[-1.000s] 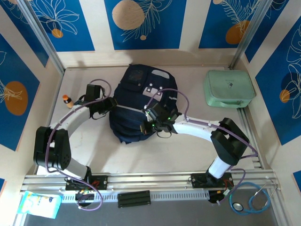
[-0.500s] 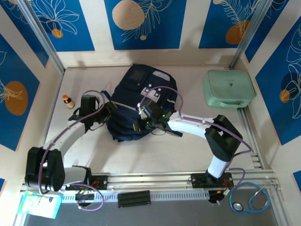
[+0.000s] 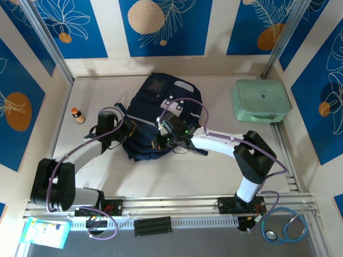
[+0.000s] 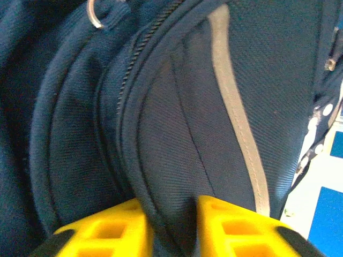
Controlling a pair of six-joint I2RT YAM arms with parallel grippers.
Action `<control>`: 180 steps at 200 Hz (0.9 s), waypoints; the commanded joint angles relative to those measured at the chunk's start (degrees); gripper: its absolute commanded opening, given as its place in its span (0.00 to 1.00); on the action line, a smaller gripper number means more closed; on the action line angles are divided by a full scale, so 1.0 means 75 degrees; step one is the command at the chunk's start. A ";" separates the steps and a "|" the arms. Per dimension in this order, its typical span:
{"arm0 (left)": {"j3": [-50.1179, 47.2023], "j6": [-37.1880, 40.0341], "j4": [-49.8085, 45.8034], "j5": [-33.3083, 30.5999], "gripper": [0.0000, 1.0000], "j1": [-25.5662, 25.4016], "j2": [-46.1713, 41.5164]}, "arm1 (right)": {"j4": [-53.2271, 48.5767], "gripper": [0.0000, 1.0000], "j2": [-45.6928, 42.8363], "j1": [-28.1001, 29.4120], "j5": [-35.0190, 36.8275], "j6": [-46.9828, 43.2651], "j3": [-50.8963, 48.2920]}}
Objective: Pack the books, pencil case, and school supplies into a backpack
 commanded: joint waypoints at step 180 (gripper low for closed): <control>0.1575 0.2474 -0.1820 0.0682 0.00 -0.0253 0.0633 | -0.1808 0.00 -0.0755 -0.2538 0.1517 0.0284 0.0269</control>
